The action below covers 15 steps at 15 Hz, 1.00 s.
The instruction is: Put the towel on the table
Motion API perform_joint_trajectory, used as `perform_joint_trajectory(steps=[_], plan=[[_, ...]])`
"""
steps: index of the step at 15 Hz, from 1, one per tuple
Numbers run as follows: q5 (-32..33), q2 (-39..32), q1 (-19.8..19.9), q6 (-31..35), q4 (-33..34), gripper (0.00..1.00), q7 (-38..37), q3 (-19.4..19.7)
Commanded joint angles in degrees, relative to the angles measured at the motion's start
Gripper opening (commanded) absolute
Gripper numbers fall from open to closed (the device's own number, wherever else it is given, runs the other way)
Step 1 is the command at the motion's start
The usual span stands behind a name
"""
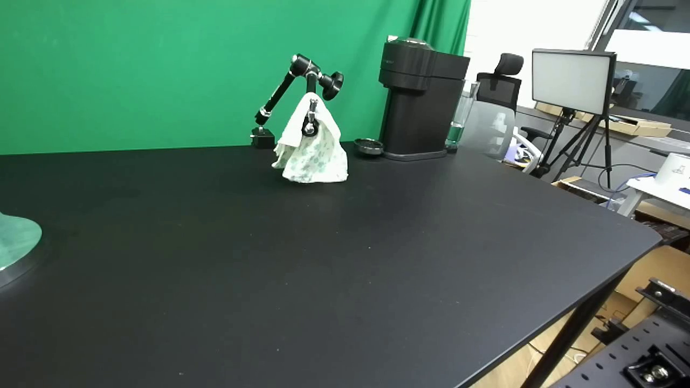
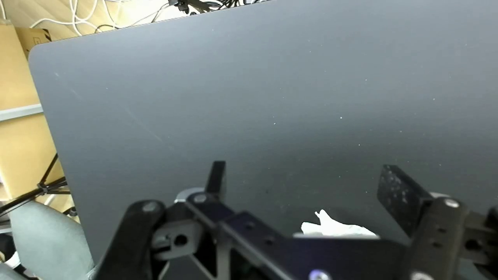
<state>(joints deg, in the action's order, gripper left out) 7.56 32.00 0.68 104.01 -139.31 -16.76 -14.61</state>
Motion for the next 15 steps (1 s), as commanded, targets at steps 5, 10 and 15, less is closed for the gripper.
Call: perform_joint_trajectory(steps=[5, 10, 15], plan=[[2.11, -3.97, 0.42, 6.79, 0.81, 1.0, -2.14, 2.81], [3.49, -14.68, 1.43, 19.77, 4.9, 1.0, 2.29, 6.7], [2.42, -25.88, -0.06, 25.6, 11.73, 1.0, 8.7, 8.36]])
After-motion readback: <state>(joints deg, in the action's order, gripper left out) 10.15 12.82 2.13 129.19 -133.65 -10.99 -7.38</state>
